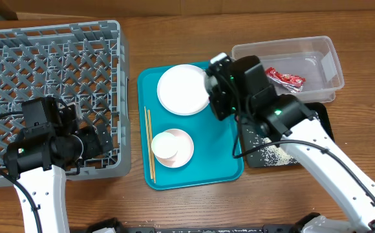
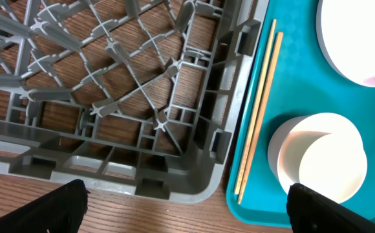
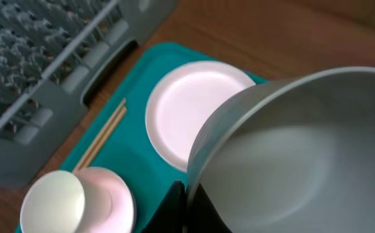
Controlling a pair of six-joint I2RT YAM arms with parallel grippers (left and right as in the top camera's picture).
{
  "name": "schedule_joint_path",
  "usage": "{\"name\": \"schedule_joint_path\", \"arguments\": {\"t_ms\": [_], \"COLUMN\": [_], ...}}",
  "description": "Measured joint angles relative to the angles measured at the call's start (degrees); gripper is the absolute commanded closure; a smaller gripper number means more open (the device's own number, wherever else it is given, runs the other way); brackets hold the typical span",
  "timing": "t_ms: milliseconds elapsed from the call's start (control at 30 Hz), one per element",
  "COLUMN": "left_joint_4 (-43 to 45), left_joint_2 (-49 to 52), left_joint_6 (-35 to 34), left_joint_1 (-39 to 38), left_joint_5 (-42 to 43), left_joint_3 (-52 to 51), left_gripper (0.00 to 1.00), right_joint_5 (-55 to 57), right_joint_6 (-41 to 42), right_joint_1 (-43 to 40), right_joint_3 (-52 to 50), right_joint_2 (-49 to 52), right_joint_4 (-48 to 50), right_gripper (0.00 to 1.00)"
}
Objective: Sort waste into correct bins and load items into the dishwasher
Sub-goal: 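Carry the empty bowl back and set it on the white plate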
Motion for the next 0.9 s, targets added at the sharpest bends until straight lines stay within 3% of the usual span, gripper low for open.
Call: {"name": "schedule_joint_path", "arguments": {"t_ms": [300, 900], "left_joint_4": [0.0, 0.0], "left_joint_2": [0.0, 0.0], "left_joint_6": [0.0, 0.0], "left_joint_1": [0.0, 0.0], "left_joint_5": [0.0, 0.0], "left_joint_3": [0.0, 0.0], "left_gripper": [0.0, 0.0], "right_joint_5": [0.2, -2.6], "right_joint_6": [0.0, -2.8], "right_joint_1": [2.3, 3.1], "right_joint_3": [0.1, 0.2], "right_joint_2": [6.6, 24.3], "right_joint_4": [1.8, 18.6], "right_gripper": [0.96, 0.96]}}
